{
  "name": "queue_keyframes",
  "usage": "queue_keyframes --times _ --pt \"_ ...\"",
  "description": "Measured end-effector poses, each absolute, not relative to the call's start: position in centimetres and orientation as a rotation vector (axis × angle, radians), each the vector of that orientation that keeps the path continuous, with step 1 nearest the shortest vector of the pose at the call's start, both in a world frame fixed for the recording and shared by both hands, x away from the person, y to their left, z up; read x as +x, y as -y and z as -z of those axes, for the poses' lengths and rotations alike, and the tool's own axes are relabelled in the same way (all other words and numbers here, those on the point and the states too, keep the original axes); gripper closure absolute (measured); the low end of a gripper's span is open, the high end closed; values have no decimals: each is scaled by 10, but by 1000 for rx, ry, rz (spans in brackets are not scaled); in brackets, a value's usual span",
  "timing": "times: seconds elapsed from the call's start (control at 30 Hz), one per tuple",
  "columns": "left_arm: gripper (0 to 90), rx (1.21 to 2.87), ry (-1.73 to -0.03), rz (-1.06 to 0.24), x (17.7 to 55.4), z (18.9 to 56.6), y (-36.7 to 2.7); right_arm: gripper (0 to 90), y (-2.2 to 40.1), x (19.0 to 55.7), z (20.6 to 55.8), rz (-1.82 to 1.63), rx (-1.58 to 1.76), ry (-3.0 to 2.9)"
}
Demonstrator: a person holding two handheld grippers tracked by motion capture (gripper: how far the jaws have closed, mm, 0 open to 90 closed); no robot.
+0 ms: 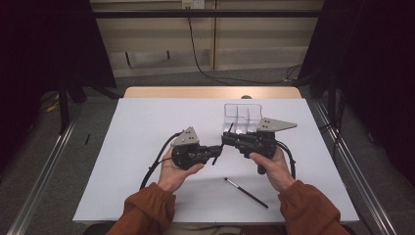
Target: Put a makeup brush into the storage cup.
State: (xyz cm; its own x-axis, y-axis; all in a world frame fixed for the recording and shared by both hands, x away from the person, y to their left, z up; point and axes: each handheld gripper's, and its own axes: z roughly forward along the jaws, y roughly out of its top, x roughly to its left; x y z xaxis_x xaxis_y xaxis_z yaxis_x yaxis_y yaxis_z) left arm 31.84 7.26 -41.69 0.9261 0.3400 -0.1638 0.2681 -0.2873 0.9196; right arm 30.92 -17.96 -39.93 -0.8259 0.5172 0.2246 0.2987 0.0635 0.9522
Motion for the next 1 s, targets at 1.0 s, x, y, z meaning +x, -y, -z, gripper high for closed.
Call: queue_keyframes --times 1.0 --pt "702 1877 -452 -113 318 421 -71 843 178 304 395 -1850 800 -2176"
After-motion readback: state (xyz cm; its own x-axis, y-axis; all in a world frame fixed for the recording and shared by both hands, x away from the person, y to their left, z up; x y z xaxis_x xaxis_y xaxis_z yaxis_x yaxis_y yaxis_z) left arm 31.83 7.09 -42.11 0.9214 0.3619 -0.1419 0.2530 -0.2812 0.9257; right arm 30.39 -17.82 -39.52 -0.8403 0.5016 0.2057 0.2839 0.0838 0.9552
